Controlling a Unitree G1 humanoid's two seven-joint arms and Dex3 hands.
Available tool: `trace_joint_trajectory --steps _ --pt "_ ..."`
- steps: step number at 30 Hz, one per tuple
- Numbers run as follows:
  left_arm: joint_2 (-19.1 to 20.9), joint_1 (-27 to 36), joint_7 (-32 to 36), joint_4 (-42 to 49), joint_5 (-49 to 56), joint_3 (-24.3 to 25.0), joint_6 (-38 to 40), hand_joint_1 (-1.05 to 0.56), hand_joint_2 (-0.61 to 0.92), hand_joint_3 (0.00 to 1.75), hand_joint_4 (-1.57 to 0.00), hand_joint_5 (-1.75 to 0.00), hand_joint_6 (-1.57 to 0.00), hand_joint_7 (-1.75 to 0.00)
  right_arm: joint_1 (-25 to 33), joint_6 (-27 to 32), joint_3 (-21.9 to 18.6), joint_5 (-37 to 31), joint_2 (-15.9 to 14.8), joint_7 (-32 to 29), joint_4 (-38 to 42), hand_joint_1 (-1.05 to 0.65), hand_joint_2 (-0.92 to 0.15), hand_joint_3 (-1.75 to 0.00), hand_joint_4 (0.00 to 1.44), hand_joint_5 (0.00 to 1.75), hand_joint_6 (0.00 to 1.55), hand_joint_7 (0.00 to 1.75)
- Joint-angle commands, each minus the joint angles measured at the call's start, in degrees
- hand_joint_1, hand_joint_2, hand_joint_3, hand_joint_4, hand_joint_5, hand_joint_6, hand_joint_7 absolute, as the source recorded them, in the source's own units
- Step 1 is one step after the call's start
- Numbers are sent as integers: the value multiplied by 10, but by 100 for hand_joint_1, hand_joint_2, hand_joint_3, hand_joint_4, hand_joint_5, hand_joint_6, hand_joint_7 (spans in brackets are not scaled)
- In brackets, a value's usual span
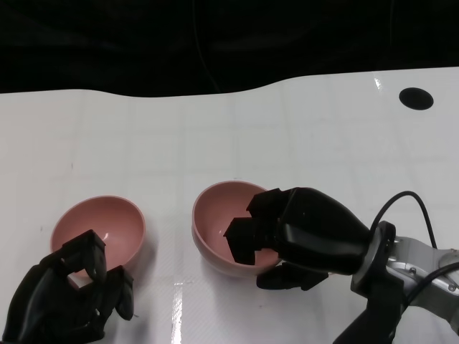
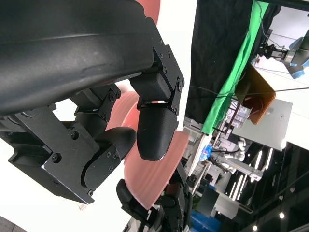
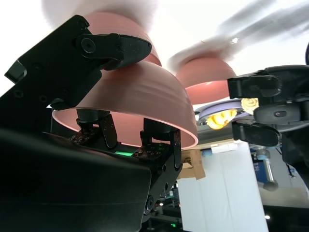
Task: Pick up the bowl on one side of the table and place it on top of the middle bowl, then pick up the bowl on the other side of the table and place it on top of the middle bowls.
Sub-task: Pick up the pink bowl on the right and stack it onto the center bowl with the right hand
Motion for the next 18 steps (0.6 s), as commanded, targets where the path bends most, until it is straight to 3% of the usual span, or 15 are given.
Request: trace_joint_trajectory --steps 1,18 --pt "3 2 -1 -2 -3 3 -4 -3 39 139 -92 -175 -82 -175 -23 -7 2 -6 -1 -19 19 -11 -59 -69 88 175 63 175" --pt "-3 -1 -8 4 -8 5 -10 -2 39 139 -91 -175 -81 -175 -81 -13 27 -26 17 -72 116 -10 -61 -72 89 175 64 175"
